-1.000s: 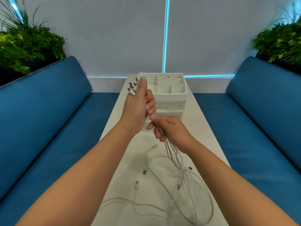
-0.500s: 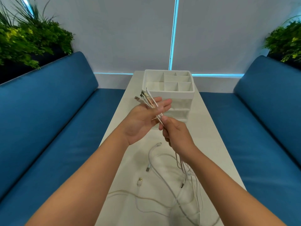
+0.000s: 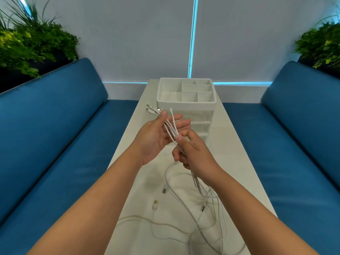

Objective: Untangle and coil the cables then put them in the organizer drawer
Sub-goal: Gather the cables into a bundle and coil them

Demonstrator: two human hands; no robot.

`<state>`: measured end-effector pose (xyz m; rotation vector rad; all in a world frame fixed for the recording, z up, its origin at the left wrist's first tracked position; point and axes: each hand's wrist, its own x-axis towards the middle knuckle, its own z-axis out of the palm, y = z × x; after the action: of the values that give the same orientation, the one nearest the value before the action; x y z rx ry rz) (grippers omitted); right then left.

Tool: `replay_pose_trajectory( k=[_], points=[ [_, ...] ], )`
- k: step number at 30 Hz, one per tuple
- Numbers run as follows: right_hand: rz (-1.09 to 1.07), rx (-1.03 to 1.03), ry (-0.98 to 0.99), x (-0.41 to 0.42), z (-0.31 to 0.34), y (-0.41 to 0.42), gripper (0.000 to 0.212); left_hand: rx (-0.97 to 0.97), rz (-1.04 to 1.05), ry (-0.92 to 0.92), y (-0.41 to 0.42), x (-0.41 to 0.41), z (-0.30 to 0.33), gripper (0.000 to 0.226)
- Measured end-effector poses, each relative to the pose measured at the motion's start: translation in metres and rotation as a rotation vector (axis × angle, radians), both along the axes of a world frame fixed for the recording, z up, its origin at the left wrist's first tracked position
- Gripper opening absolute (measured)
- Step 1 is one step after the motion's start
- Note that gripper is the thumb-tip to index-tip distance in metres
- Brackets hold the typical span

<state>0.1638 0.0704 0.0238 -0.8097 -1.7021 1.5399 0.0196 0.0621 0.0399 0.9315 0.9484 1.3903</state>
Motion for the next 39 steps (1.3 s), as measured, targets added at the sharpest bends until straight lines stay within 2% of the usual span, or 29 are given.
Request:
replay_pose_trajectory(
  k=[5,12,16,22,26,28,30,32,34,37,39],
  points=[
    [-0.105,0.079,-0.087,0.000,-0.005,0.005,0.030,0.013,0.069,0.075,0.000,-0.001,0.002,0.033],
    [-0.173,0.162,-0.137,-0.003,-0.021,0.000,0.029,0.025,0.133,0.030,-0.005,0.005,-0.003,0.023],
    [-0.134,0.143,-0.059,-0.004,-0.024,-0.003,0.032,0.023,0.238,0.041,-0.010,0.014,-0.004,0.019],
    [-0.185,0.155,-0.049,-0.005,-0.020,0.001,0.033,-0.062,0.225,-0.007,-0.009,0.013,-0.003,0.044],
    [-0.137,-0.003,0.026,-0.003,-0.012,0.000,0.029,-0.093,0.149,-0.174,-0.007,0.009,0.003,0.044],
    [-0.054,-0.112,0.039,0.000,-0.008,0.001,0.025,-0.087,0.122,-0.293,-0.007,0.008,0.005,0.037],
    [0.070,-0.207,0.011,0.005,-0.004,0.004,0.024,-0.060,0.119,-0.332,-0.005,0.008,0.007,0.029],
    [0.202,-0.262,-0.036,0.011,0.000,0.008,0.024,-0.018,0.162,-0.244,-0.002,0.008,0.013,0.022],
    [0.240,-0.232,-0.078,0.017,0.004,0.015,0.022,0.052,0.189,-0.037,0.002,0.008,0.020,0.021],
    [0.084,-0.122,-0.137,0.016,0.013,0.023,0.016,0.159,0.200,0.212,0.008,0.014,0.029,0.027],
    [-0.056,-0.039,-0.207,0.010,0.017,0.024,0.021,0.201,0.252,0.257,0.013,0.017,0.031,0.035]
  ],
)
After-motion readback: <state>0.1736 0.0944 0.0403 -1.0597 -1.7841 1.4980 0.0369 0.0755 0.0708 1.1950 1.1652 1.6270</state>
